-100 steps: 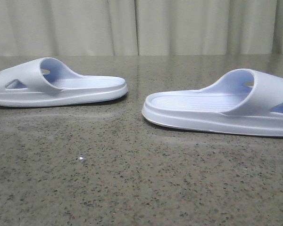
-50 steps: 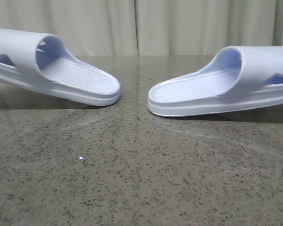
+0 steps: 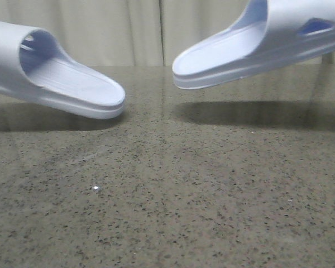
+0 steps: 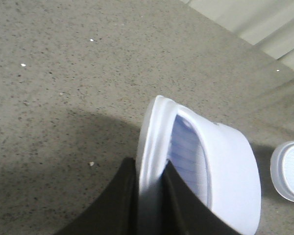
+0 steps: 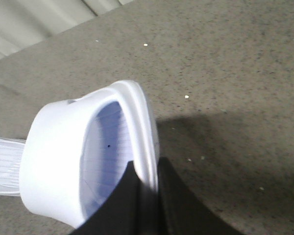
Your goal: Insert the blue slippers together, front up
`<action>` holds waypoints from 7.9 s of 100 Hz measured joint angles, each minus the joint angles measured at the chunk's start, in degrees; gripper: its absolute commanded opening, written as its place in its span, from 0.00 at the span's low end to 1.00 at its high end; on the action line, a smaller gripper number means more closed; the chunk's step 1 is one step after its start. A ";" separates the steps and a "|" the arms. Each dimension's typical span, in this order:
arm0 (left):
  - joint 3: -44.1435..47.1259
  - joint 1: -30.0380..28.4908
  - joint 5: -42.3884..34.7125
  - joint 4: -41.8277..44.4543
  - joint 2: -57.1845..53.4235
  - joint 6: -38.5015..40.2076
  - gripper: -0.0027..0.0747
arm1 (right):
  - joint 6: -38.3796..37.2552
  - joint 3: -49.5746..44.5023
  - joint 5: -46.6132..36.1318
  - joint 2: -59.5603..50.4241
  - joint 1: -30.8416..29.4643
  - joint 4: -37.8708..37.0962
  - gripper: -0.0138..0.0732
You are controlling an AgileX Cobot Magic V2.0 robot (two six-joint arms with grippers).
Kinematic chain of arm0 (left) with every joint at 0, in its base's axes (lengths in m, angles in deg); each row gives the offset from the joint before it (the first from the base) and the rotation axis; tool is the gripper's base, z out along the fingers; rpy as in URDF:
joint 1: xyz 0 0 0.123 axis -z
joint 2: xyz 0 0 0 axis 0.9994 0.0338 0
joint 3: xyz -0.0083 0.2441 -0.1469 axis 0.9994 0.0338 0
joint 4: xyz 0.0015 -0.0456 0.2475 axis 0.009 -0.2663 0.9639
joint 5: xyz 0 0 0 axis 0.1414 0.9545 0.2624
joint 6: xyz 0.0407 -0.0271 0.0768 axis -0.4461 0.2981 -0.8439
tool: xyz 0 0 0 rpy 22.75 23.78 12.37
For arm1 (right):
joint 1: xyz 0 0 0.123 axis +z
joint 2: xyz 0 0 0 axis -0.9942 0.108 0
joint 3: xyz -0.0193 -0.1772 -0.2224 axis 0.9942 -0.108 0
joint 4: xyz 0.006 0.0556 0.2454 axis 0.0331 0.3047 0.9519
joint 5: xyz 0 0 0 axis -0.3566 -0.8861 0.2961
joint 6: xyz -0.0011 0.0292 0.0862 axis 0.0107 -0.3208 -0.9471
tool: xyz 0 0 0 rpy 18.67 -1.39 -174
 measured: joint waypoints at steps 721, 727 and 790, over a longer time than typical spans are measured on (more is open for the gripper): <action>32.29 17.77 -26.38 -29.11 -37.64 -47.37 0.05 | 32.26 -37.61 -20.00 -31.30 15.33 27.45 0.06; 31.46 17.77 -26.37 -21.45 -39.47 -42.93 0.05 | 32.26 -37.61 -20.00 -31.30 15.33 27.45 0.06; 43.22 17.77 -48.87 63.00 -63.13 52.33 0.05 | 32.26 -37.61 -20.00 -31.30 15.33 27.45 0.06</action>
